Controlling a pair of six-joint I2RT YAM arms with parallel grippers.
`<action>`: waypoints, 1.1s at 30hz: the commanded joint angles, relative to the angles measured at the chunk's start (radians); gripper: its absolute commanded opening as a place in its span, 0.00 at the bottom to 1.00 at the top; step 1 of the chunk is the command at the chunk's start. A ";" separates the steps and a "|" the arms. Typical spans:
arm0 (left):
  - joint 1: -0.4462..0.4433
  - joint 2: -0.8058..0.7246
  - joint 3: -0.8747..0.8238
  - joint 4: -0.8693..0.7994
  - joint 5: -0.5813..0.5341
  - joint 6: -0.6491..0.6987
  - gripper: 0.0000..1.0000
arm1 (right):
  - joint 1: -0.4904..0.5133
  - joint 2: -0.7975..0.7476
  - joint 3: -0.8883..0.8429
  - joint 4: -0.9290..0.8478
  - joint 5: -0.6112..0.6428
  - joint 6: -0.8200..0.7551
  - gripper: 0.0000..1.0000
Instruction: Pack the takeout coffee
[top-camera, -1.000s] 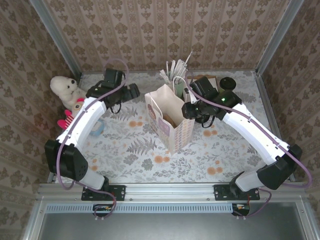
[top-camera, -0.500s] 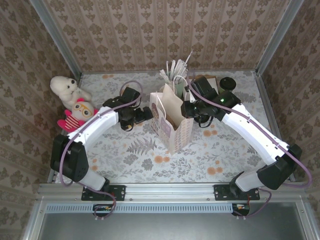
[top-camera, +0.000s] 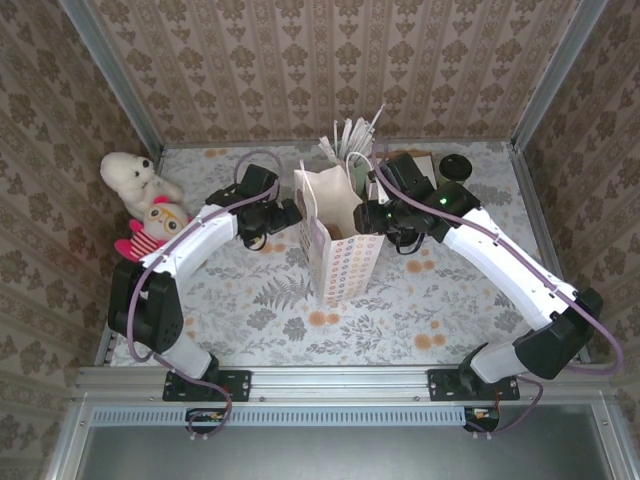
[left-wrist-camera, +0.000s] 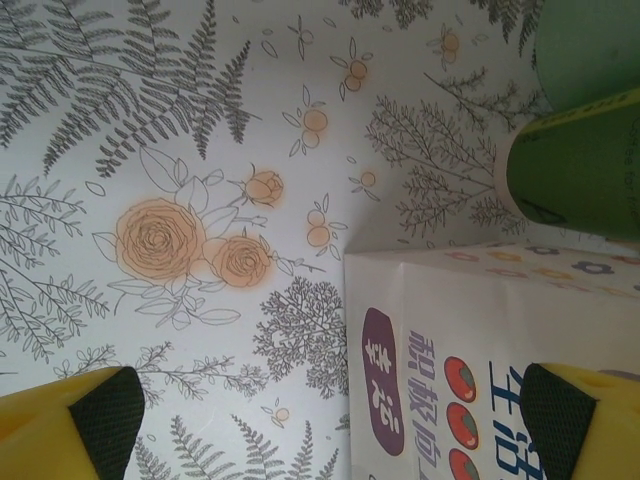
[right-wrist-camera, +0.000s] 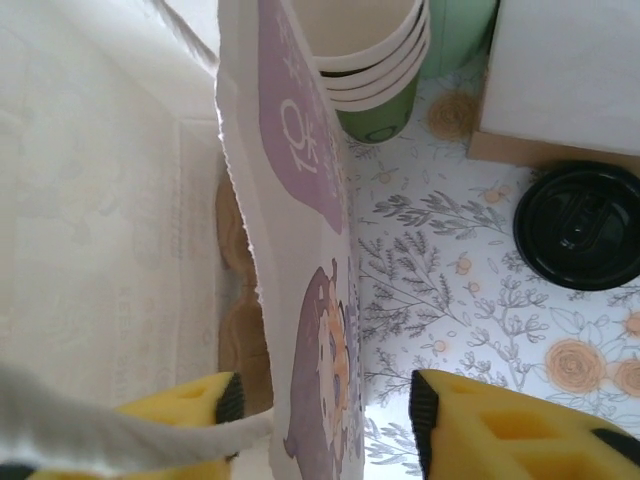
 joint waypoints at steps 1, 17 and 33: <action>0.011 -0.068 -0.029 0.019 -0.047 -0.030 1.00 | -0.018 -0.091 0.019 0.005 -0.097 -0.113 0.66; 0.006 -0.155 -0.127 -0.017 -0.063 -0.096 1.00 | -0.327 -0.255 -0.061 0.150 -0.155 -0.110 1.00; -0.050 -0.186 -0.286 -0.083 0.024 -0.124 1.00 | -0.770 0.234 0.020 0.264 -0.144 -0.095 1.00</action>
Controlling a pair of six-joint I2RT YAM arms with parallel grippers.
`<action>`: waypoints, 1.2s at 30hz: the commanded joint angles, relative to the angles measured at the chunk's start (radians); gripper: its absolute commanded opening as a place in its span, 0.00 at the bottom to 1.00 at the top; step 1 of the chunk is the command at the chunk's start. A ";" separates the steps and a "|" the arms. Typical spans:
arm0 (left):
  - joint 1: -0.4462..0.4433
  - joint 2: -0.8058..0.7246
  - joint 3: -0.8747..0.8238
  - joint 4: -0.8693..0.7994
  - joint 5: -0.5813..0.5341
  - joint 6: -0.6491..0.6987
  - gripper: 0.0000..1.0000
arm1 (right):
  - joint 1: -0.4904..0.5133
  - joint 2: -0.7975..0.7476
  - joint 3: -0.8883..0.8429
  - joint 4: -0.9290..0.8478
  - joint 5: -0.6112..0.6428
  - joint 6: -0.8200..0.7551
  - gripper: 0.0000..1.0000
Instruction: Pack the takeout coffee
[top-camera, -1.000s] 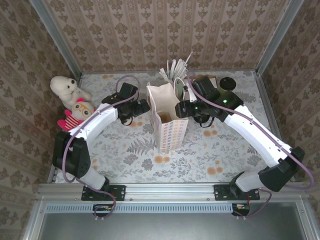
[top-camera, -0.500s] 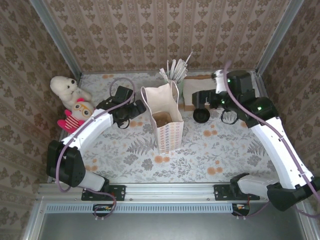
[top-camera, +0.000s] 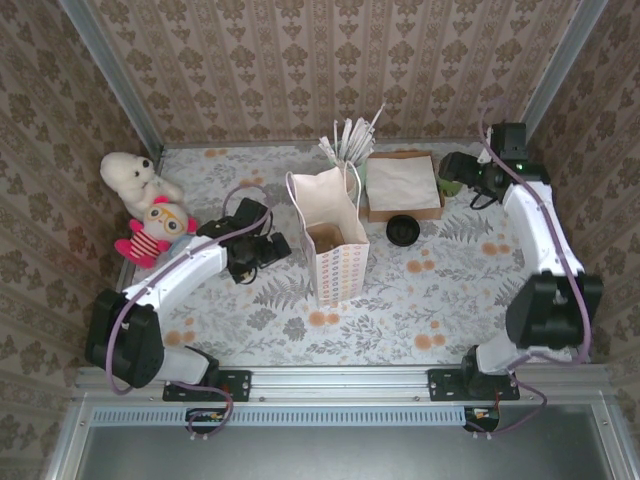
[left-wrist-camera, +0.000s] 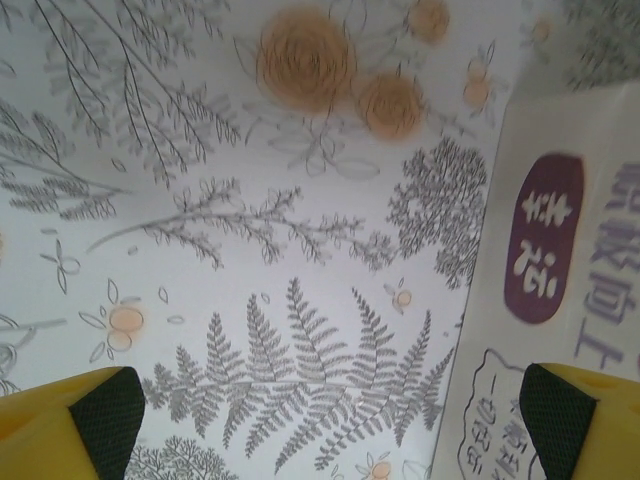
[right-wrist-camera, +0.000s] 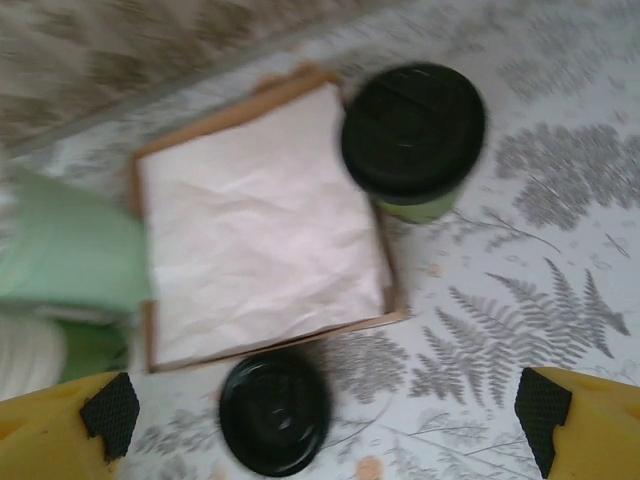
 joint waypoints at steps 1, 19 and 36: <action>-0.012 0.018 -0.006 -0.024 0.029 -0.019 1.00 | -0.046 0.114 0.101 0.002 -0.018 0.011 1.00; -0.060 0.213 0.084 -0.049 0.119 0.117 1.00 | -0.057 0.607 0.616 -0.218 -0.052 -0.008 1.00; -0.060 0.228 0.082 -0.025 0.128 0.128 1.00 | -0.021 0.756 0.769 -0.307 -0.016 -0.048 1.00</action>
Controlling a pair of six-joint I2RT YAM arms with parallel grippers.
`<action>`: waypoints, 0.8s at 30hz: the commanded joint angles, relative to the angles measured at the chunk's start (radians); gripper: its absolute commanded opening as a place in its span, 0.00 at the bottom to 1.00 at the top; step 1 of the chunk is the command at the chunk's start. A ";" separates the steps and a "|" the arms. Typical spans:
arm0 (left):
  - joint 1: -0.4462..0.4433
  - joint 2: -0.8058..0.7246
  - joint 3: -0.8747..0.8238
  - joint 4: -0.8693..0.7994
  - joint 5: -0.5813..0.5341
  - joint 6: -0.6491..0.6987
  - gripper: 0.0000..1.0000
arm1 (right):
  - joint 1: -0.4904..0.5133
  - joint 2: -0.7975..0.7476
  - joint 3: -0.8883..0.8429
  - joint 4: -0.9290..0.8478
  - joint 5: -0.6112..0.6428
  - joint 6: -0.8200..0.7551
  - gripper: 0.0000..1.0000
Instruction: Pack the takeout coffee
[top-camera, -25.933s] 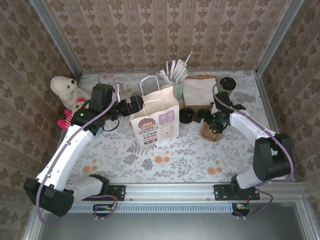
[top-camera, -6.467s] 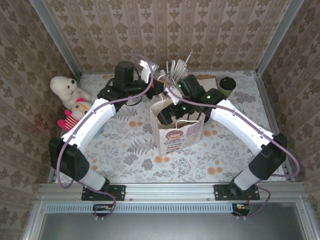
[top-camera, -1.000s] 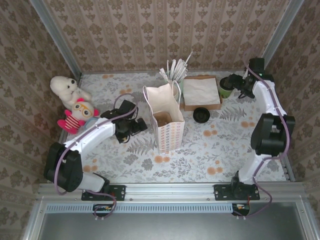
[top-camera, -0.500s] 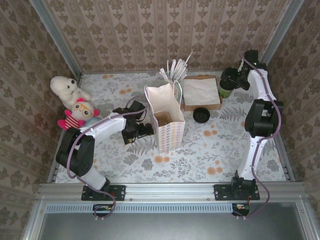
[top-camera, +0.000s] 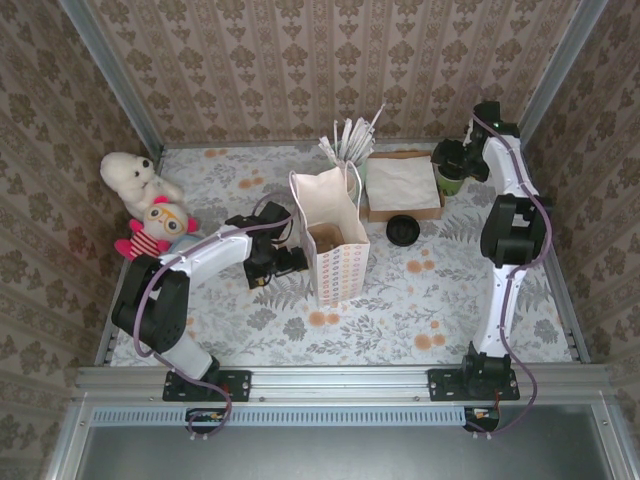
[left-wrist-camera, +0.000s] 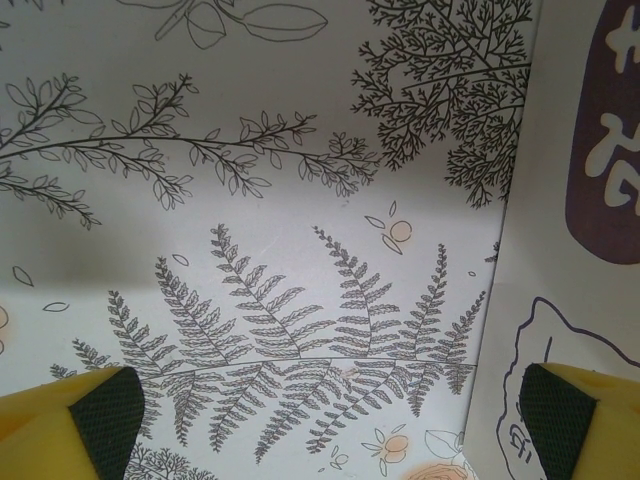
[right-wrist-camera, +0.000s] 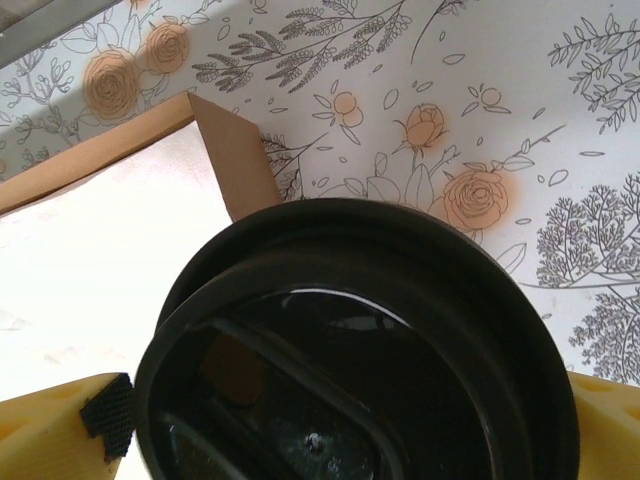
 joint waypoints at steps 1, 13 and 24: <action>-0.001 0.012 0.023 -0.009 0.009 0.025 1.00 | 0.004 0.034 0.041 -0.050 0.031 -0.020 1.00; -0.001 0.013 0.026 -0.008 0.002 0.034 1.00 | 0.004 0.011 0.038 -0.045 0.074 -0.057 0.88; 0.007 -0.027 0.009 0.016 -0.045 0.041 1.00 | 0.006 -0.313 -0.406 0.108 0.093 -0.005 0.82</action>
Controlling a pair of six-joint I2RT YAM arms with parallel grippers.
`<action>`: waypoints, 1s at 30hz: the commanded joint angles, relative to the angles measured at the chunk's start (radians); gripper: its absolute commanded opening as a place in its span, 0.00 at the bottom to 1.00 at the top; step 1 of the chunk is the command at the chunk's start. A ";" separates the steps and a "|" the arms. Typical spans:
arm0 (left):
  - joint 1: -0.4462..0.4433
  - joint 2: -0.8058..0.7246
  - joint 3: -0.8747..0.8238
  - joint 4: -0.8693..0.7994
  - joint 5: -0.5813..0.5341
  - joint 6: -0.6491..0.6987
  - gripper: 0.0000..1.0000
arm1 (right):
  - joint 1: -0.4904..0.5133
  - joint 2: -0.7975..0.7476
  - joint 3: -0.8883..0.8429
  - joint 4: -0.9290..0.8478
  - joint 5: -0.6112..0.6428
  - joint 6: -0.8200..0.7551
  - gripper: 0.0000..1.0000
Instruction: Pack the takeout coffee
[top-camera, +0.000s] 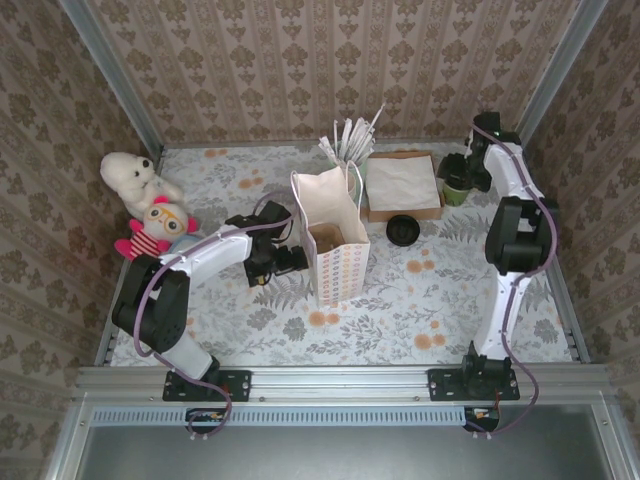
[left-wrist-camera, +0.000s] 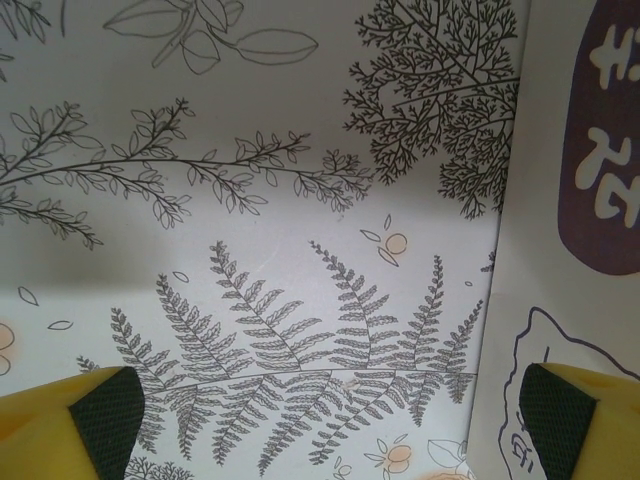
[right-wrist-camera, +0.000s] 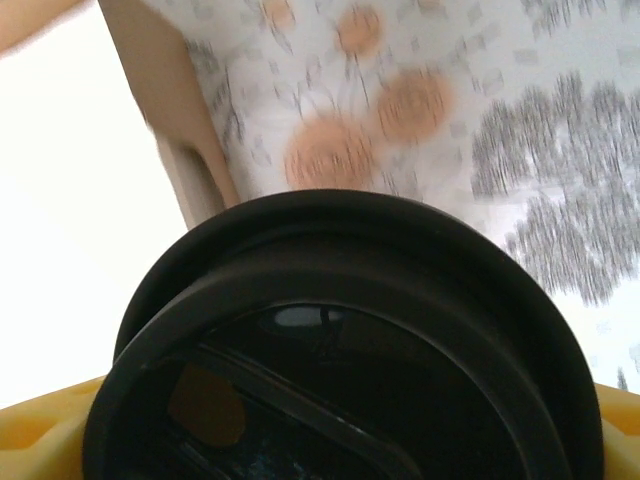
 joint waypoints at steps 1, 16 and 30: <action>0.006 -0.028 0.006 0.001 -0.033 0.017 1.00 | 0.007 -0.186 -0.183 0.075 0.022 0.058 0.82; 0.035 -0.143 -0.015 0.053 -0.162 -0.014 1.00 | 0.223 -0.750 -0.878 0.096 0.042 0.222 0.81; 0.044 -0.330 -0.155 0.278 -0.199 -0.001 1.00 | 0.487 -0.852 -1.031 0.206 -0.041 0.245 0.82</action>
